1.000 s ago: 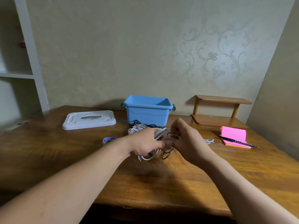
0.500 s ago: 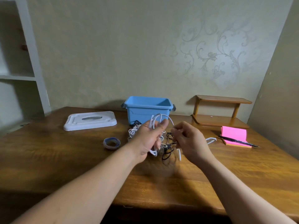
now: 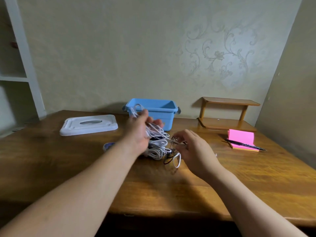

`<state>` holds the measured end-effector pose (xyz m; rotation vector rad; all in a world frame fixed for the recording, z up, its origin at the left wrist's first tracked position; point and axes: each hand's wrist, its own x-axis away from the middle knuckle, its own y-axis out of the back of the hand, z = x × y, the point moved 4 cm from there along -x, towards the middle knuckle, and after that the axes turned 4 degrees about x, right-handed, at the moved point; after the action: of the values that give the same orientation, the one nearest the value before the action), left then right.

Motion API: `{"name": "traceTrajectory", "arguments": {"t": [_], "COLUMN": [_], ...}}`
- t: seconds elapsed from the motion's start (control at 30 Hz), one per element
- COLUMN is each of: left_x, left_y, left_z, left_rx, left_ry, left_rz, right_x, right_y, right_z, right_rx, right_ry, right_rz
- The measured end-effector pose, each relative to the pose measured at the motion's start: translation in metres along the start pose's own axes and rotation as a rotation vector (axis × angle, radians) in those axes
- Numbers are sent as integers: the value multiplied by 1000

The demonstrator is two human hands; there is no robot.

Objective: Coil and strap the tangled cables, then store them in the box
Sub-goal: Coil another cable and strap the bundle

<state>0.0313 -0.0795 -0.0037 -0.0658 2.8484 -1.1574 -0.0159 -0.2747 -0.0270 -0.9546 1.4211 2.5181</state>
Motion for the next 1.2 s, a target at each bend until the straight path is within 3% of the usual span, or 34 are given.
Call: {"name": "traceTrajectory", "arguments": {"t": [0.07, 0.13, 0.27, 0.4, 0.47, 0.67, 0.73, 0.87, 0.93, 1.07, 1.2], "left_x": [-7, -5, 19, 37, 36, 37, 37, 28, 24, 20, 23], "left_y": [6, 8, -3, -22, -23, -18, -16, -5, 1, -2, -12], "left_z": [-17, -23, 4, 28, 34, 24, 23, 19, 20, 36, 47], "left_rx": [-12, -225, -827, -1088, -1171, -1012, -969, -611, -574, -634, -650], "left_ry": [-6, -13, 95, 135, 134, 126, 103, 60, 21, -44, -72], "left_rz": [-2, 67, 349, 634, 687, 623, 535, 302, 217, 178, 171], "right_x": [2, 1, -12, -27, -30, -29, -27, -26, -23, -19, -18], "right_y": [5, 10, 20, 30, 33, 41, 42, 37, 33, 18, 5], "right_z": [-17, -27, -22, -8, -3, -13, -12, -25, -27, -7, -4], "right_rx": [-3, -47, -128, -135, -94, -255, -203, 28, 65, -140, -35], "right_ry": [-85, -121, -140, -77, -47, -85, -80, -137, -176, -193, -195], "right_rz": [77, 151, 207, 261, 293, 325, 370, 449, 400, 242, 182]}}
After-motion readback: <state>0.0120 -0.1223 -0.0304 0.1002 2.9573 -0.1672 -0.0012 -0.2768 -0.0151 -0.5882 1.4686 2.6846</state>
